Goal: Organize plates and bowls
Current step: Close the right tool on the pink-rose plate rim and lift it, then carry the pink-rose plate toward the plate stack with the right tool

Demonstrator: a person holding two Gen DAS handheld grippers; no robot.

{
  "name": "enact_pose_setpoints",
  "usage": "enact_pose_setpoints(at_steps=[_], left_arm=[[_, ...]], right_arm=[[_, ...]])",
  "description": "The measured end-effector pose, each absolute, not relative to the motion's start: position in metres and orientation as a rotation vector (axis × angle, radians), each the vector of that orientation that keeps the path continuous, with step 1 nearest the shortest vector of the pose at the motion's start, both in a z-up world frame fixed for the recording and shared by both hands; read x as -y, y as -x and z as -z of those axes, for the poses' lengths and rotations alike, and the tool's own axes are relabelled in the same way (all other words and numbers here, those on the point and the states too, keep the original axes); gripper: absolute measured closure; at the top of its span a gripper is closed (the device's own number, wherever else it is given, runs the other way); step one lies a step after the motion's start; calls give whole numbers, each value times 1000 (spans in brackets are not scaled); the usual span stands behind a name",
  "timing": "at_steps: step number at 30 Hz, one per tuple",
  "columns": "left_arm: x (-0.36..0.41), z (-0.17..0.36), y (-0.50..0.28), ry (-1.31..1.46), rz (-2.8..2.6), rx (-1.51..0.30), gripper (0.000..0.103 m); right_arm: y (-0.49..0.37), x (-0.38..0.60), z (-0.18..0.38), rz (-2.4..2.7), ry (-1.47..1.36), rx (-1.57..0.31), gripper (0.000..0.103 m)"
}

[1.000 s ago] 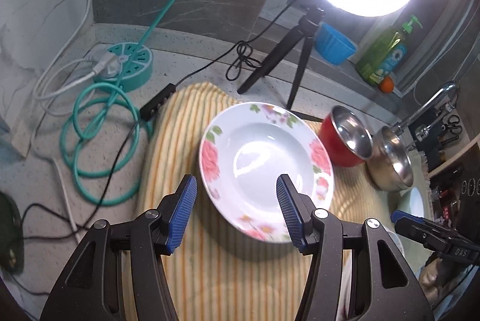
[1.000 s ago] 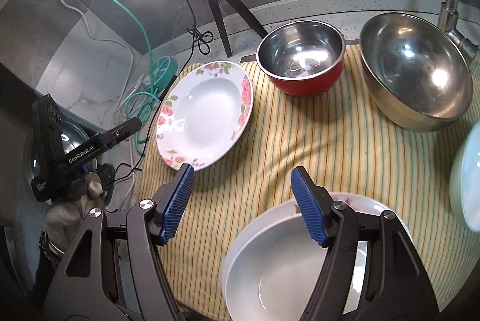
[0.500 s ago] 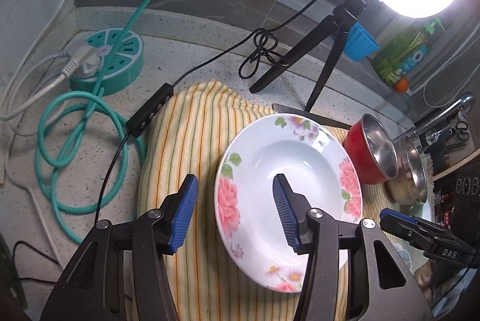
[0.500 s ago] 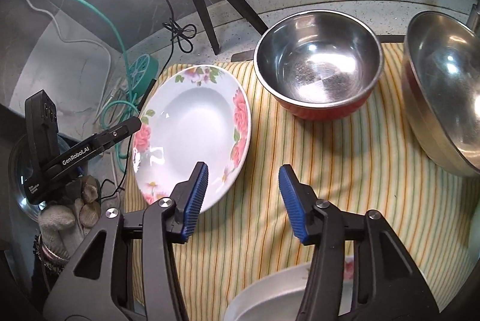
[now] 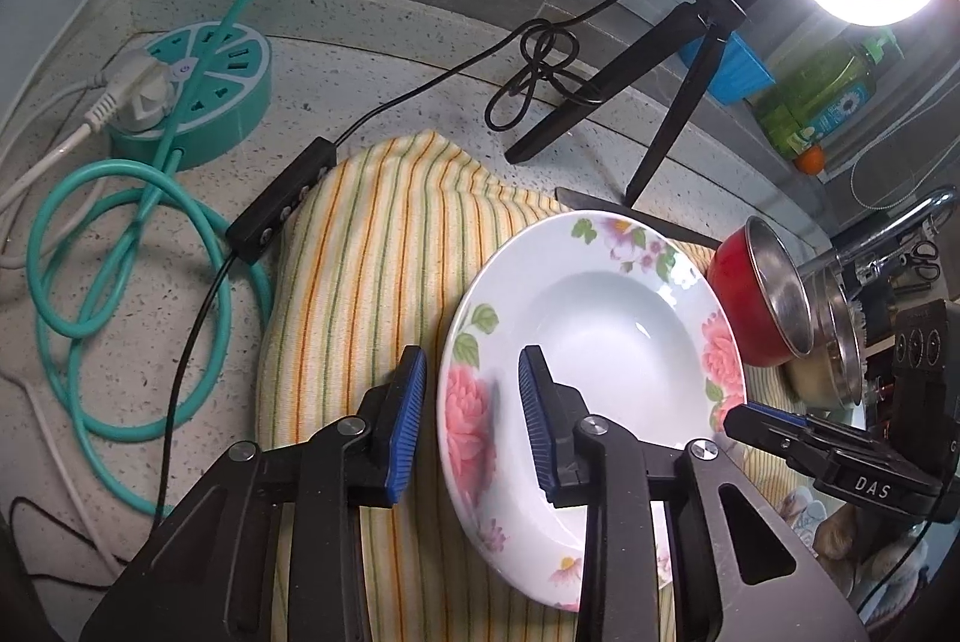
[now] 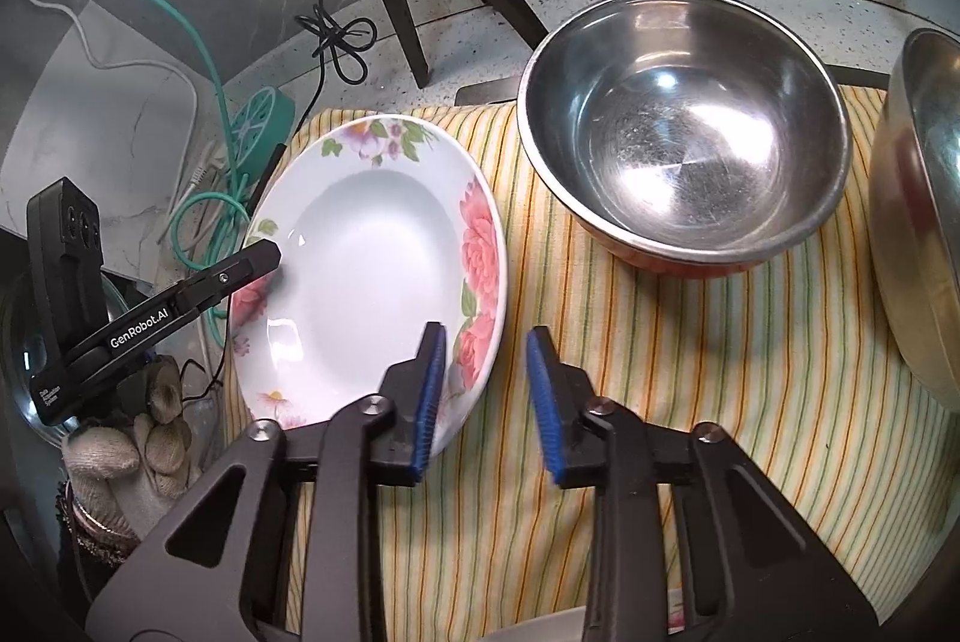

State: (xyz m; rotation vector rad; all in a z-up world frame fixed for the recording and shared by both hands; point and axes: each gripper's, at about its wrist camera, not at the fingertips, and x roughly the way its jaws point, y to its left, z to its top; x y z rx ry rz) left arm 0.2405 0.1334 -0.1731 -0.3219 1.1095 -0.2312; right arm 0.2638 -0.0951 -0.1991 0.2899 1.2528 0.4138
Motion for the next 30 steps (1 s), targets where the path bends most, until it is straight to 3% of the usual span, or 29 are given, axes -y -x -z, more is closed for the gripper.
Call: enact_pose_setpoints(at_steps=[4, 30], left_arm=[[-130, 174, -242, 322, 240, -1116, 76], [-130, 152, -193, 363, 199, -1076, 76]], right_arm=[[-265, 92, 201, -425, -272, -1258, 88], [-226, 89, 172, -487, -246, -1220, 88]])
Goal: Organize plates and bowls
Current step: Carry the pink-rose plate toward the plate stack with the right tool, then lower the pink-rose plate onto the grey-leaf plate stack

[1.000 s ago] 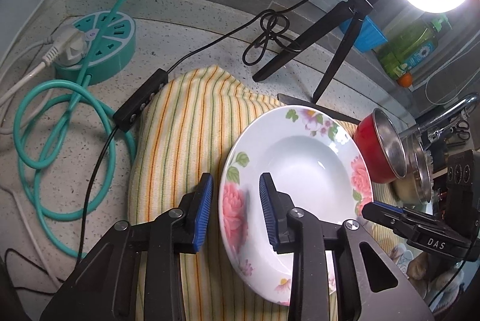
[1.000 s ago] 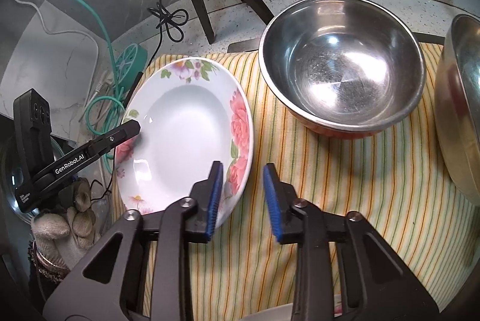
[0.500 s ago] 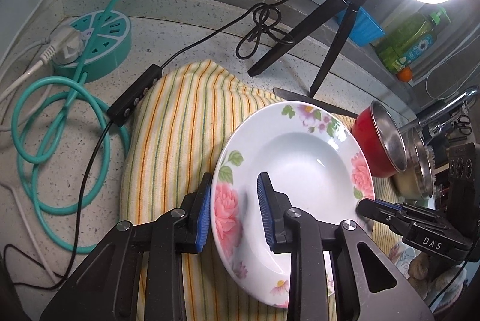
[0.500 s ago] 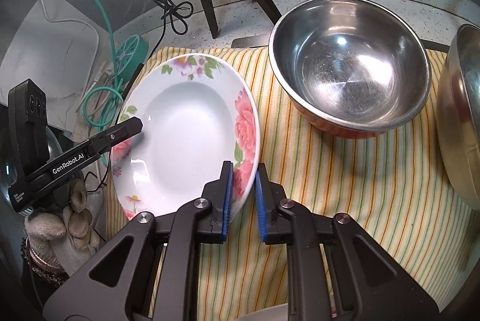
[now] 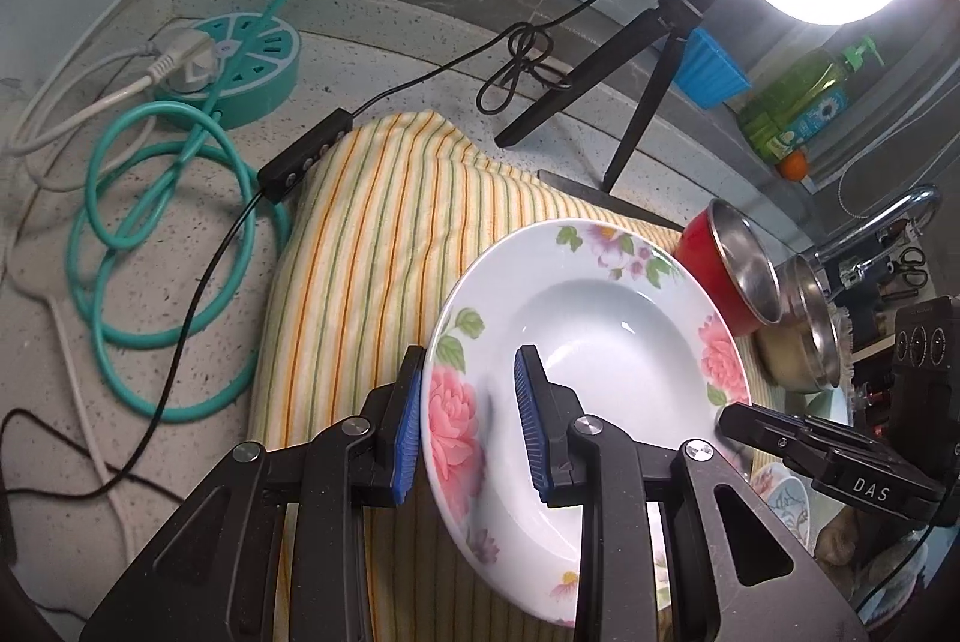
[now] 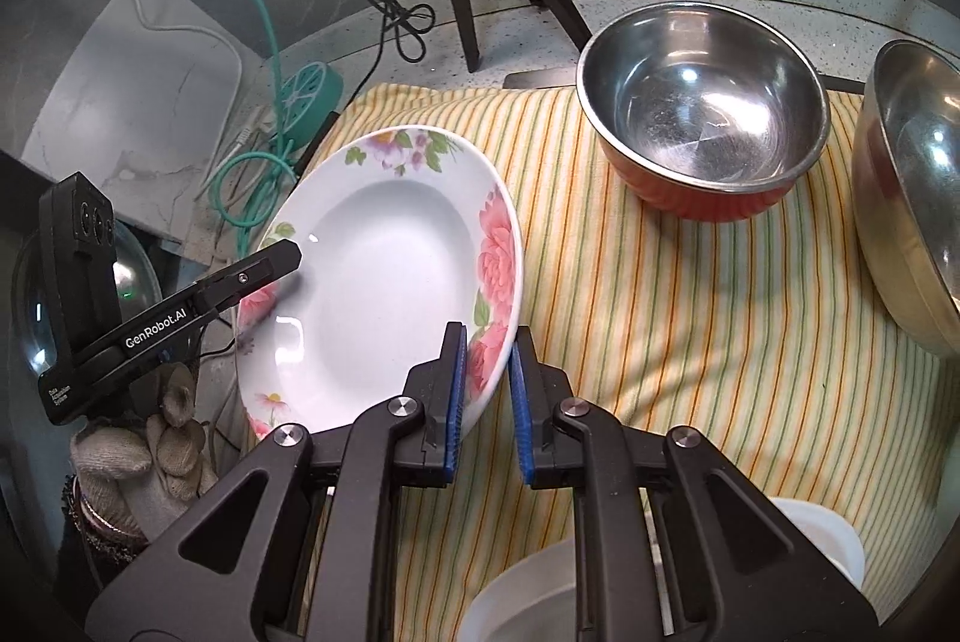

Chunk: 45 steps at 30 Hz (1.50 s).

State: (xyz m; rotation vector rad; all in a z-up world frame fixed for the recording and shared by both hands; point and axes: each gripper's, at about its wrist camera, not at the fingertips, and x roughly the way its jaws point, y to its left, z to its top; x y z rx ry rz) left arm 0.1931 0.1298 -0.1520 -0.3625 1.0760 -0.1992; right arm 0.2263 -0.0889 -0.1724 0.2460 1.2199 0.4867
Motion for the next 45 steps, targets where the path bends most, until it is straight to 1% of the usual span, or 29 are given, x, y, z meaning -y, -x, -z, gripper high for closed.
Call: enact_pose_setpoints(at_steps=[13, 23, 31, 45], left_arm=[[-104, 113, -147, 350, 238, -1000, 76], [-58, 96, -106, 323, 292, -964, 76], [-18, 100, -81, 316, 361, -998, 76], [37, 125, -53, 247, 430, -1100, 76]], right_arm=[[-180, 124, 138, -529, -234, -1167, 88], [-145, 181, 130, -510, -278, -1165, 88], [-120, 226, 134, -445, -308, -1166, 88], [-75, 277, 166, -358, -350, -1224, 88]])
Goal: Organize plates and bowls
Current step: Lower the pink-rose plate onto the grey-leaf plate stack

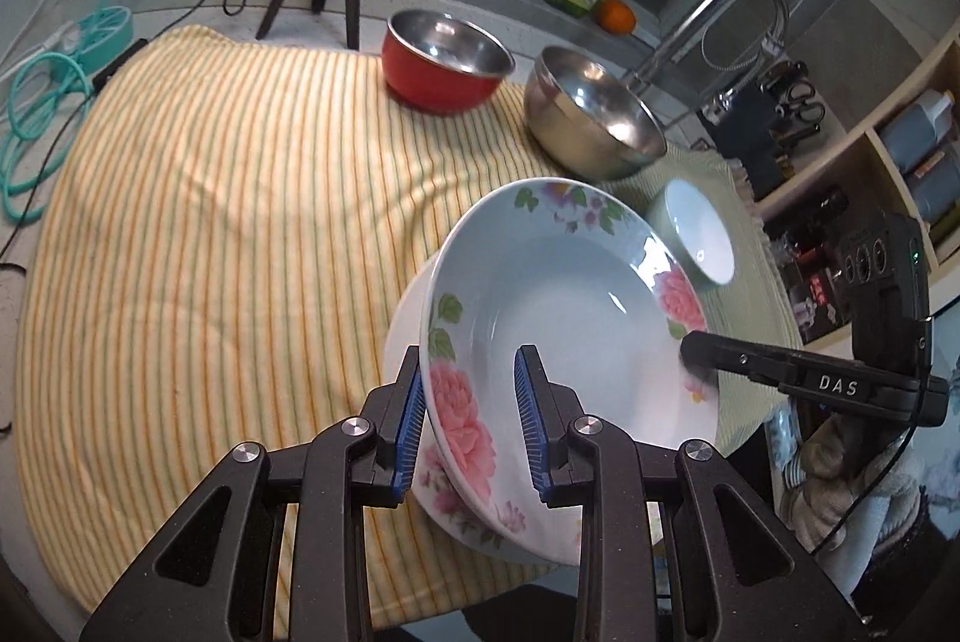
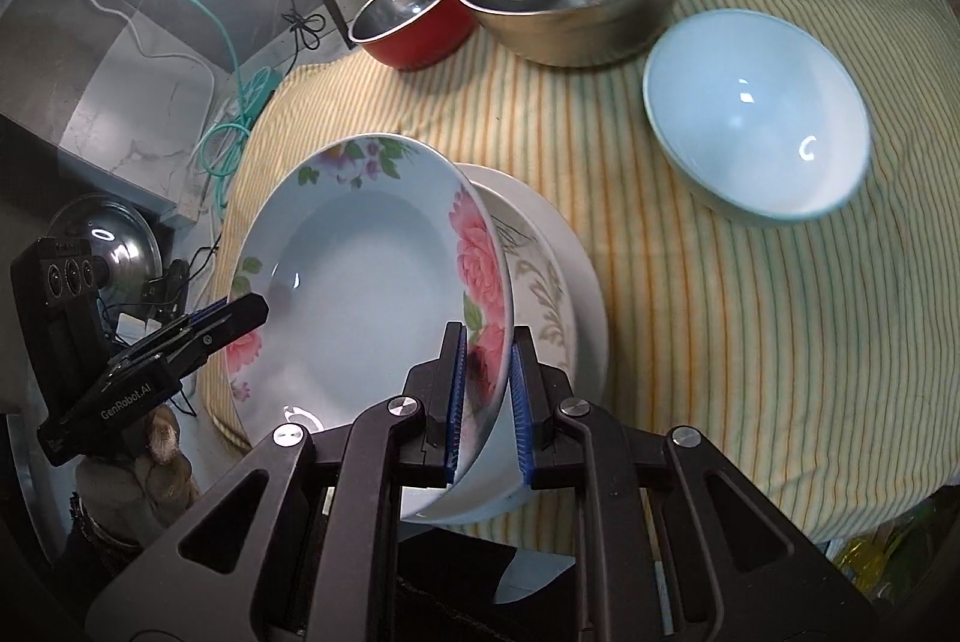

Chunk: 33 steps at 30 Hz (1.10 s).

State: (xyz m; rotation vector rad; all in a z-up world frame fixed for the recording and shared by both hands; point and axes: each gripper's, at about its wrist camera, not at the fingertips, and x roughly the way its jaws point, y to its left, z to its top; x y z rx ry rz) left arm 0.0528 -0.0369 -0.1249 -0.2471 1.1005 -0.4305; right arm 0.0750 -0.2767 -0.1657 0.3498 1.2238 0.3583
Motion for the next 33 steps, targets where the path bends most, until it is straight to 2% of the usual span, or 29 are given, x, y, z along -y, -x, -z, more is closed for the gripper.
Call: enact_pose_setpoints(at_steps=[33], left_arm=[[56, 145, -50, 72, 355, -1162, 76]], right_arm=[[-69, 269, 182, -320, -264, -1234, 88]])
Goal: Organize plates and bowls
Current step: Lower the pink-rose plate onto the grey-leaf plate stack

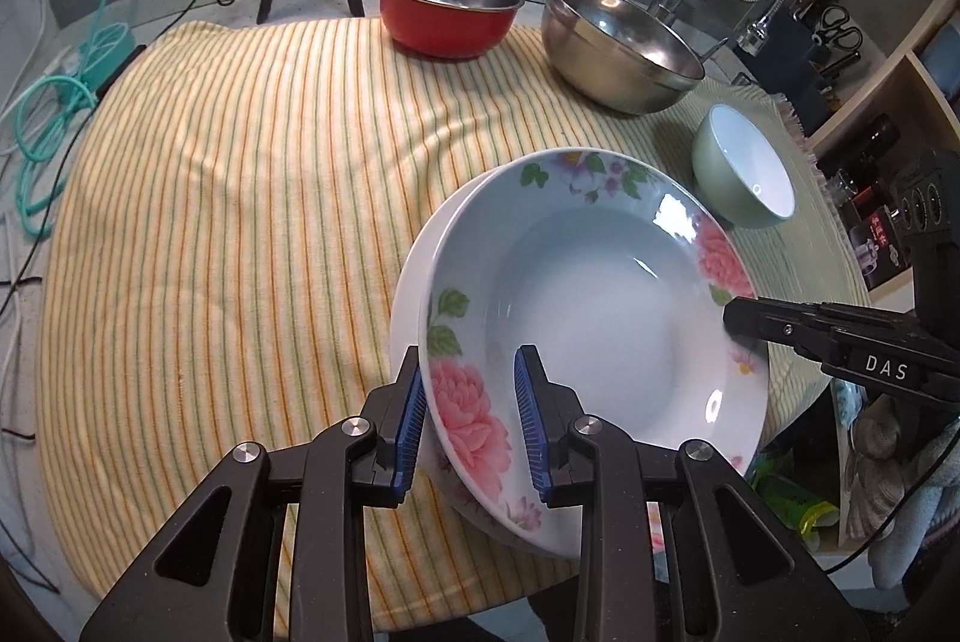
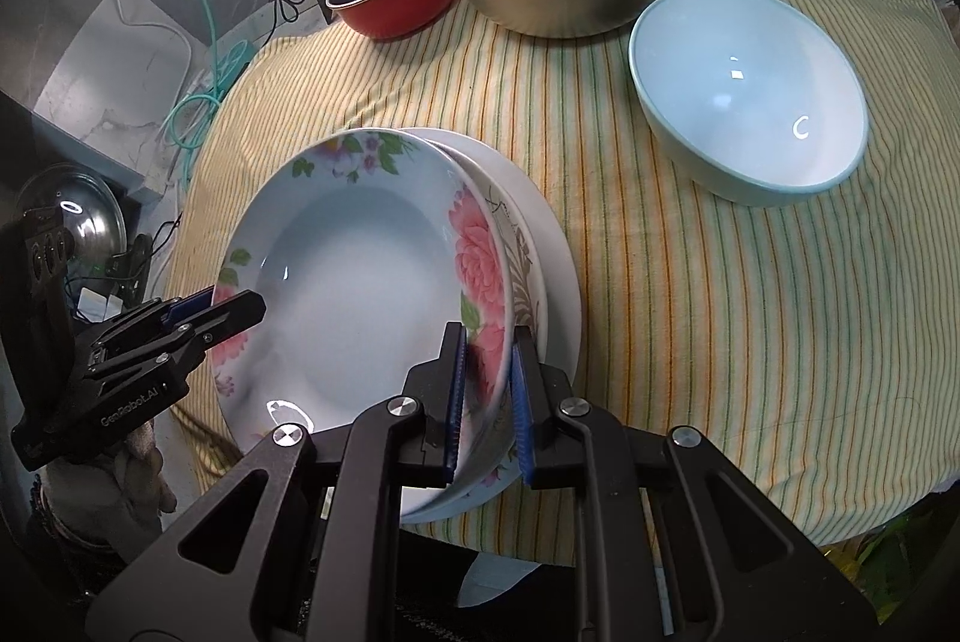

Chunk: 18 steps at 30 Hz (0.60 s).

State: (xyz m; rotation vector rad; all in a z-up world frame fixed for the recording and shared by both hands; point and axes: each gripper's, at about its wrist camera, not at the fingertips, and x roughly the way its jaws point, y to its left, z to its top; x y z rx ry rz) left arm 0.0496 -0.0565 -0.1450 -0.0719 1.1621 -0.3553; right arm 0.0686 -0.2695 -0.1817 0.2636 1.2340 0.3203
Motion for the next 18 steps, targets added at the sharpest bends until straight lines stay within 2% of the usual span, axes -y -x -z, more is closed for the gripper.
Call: enact_pose_setpoints(at_steps=[18], left_arm=[[58, 147, -53, 72, 342, -1178, 76]], right_arm=[[-63, 272, 180, -328, -278, -1189, 83]])
